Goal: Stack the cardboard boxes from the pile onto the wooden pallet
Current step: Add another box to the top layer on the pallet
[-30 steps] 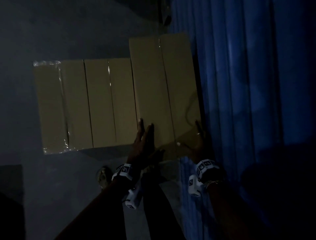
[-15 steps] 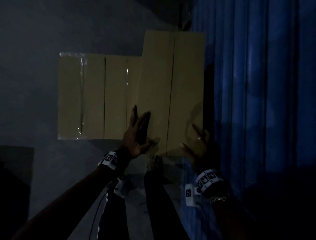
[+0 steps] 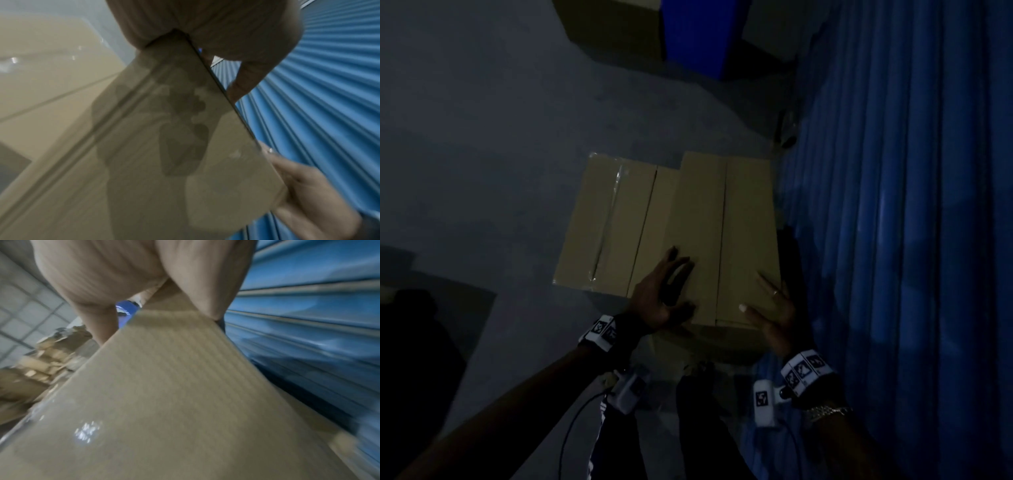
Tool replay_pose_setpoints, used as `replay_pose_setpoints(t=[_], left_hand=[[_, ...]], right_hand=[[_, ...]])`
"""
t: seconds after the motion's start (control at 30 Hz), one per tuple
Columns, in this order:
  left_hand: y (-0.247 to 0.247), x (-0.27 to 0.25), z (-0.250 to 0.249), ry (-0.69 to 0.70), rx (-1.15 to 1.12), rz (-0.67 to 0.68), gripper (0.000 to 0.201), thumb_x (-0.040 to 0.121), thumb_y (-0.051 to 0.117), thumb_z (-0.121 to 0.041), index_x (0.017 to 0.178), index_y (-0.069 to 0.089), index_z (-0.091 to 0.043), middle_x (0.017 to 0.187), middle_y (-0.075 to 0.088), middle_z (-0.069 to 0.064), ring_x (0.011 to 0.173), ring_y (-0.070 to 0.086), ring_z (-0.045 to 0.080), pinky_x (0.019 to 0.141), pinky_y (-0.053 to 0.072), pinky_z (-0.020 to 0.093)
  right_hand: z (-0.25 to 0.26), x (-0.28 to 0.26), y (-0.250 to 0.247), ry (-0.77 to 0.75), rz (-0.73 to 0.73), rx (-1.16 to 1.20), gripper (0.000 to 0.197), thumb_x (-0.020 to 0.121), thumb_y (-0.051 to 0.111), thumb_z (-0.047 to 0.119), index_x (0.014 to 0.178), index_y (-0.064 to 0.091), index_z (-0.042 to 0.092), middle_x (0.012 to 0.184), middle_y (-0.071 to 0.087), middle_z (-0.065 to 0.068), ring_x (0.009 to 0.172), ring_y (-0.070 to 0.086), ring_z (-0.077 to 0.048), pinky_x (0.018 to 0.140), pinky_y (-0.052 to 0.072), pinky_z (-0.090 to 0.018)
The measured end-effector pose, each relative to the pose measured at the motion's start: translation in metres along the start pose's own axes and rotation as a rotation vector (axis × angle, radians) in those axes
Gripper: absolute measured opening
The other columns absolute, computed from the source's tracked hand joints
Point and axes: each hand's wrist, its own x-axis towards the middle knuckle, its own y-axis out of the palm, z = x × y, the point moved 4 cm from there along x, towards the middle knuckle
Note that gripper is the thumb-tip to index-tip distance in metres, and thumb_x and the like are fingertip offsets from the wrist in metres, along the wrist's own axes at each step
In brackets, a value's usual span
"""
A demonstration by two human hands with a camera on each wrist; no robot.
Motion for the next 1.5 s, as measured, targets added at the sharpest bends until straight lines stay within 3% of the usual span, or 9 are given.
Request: replay_pose_setpoints(t=[0.2, 0.37, 0.53, 0.67, 0.83, 1.03, 1.17, 1.37, 1.5], left_hand=[[-0.058, -0.053, -0.024, 0.075, 0.117, -0.112, 0.084, 0.083, 0.073, -0.056, 0.153, 0.039, -0.025, 0.167, 0.013, -0.014, 0.154, 0.017, 0.016, 0.117, 0.035, 0.051], [-0.141, -0.102, -0.053, 0.155, 0.250, -0.221, 0.087, 0.081, 0.079, -0.050, 0.152, 0.042, -0.013, 0.166, 0.008, -0.021, 0.152, 0.025, 0.028, 0.114, 0.036, 0.048], [-0.225, -0.176, -0.051, 0.061, 0.277, -0.385, 0.089, 0.079, 0.073, -0.064, 0.151, 0.043, -0.021, 0.167, 0.018, 0.001, 0.153, 0.023, 0.020, 0.115, 0.032, 0.040], [-0.291, -0.254, -0.052, -0.016, 0.223, -0.536, 0.090, 0.075, 0.073, -0.067, 0.149, 0.045, -0.025, 0.167, 0.019, 0.000, 0.149, 0.031, 0.020, 0.112, 0.041, 0.048], [-0.364, -0.364, -0.039, -0.085, 0.249, -0.719, 0.091, 0.073, 0.073, -0.070, 0.148, 0.046, -0.026, 0.166, 0.019, -0.002, 0.149, 0.030, 0.018, 0.111, 0.041, 0.047], [-0.427, -0.483, -0.008, -0.223, 0.244, -0.961, 0.093, 0.066, 0.077, -0.068, 0.144, 0.050, -0.027, 0.164, 0.024, -0.002, 0.143, 0.038, 0.023, 0.107, 0.046, 0.044], [-0.455, -0.548, 0.011, -0.314, 0.242, -1.090, 0.095, 0.063, 0.080, -0.067, 0.145, 0.049, -0.030, 0.164, 0.022, -0.005, 0.144, 0.038, 0.021, 0.103, 0.051, 0.047], [-0.490, -0.619, 0.033, -0.434, 0.262, -1.227, 0.095, 0.063, 0.081, -0.063, 0.145, 0.047, -0.032, 0.164, 0.020, -0.007, 0.146, 0.036, 0.019, 0.106, 0.048, 0.049], [-0.511, -0.662, 0.054, -0.536, 0.259, -1.315, 0.093, 0.062, 0.085, -0.060, 0.144, 0.048, -0.034, 0.164, 0.022, -0.009, 0.145, 0.037, 0.017, 0.107, 0.047, 0.045]], right_hand=[[0.062, -0.009, 0.030, -0.202, 0.063, -0.273, 0.078, 0.071, 0.075, 0.064, 0.142, 0.047, 0.051, 0.166, 0.010, 0.020, 0.153, 0.018, -0.013, 0.121, 0.027, -0.045], [0.144, -0.038, 0.081, -0.396, 0.125, -0.199, 0.060, 0.079, 0.086, 0.027, 0.135, 0.063, 0.029, 0.164, 0.024, 0.010, 0.148, 0.022, 0.003, 0.122, 0.028, -0.034], [0.217, -0.068, 0.153, -0.483, 0.230, -0.163, 0.064, 0.080, 0.085, 0.024, 0.138, 0.060, 0.030, 0.164, 0.024, 0.017, 0.149, 0.028, -0.004, 0.117, 0.034, -0.028], [0.281, -0.107, 0.218, -0.595, 0.324, -0.177, 0.065, 0.080, 0.085, 0.023, 0.138, 0.059, 0.035, 0.164, 0.025, 0.016, 0.149, 0.029, -0.004, 0.118, 0.034, -0.035], [0.354, -0.168, 0.319, -0.690, 0.542, -0.157, 0.064, 0.080, 0.084, 0.012, 0.138, 0.060, 0.023, 0.165, 0.020, 0.015, 0.140, 0.034, 0.011, 0.111, 0.039, -0.016], [0.412, -0.224, 0.446, -0.874, 0.725, -0.255, 0.069, 0.081, 0.084, 0.023, 0.141, 0.055, 0.038, 0.165, 0.020, 0.018, 0.151, 0.023, -0.003, 0.120, 0.034, -0.043], [0.443, -0.263, 0.517, -0.908, 0.875, -0.246, 0.070, 0.081, 0.084, 0.020, 0.142, 0.054, 0.033, 0.164, 0.021, 0.021, 0.147, 0.022, 0.008, 0.119, 0.035, -0.037], [0.473, -0.300, 0.613, -0.962, 1.064, -0.270, 0.075, 0.081, 0.085, 0.022, 0.145, 0.050, 0.036, 0.162, 0.019, 0.029, 0.149, 0.024, 0.001, 0.107, 0.041, -0.031], [0.486, -0.322, 0.684, -0.942, 1.216, -0.229, 0.079, 0.079, 0.086, 0.016, 0.148, 0.048, 0.022, 0.150, 0.027, 0.046, 0.145, 0.028, 0.007, 0.111, 0.039, -0.019]])
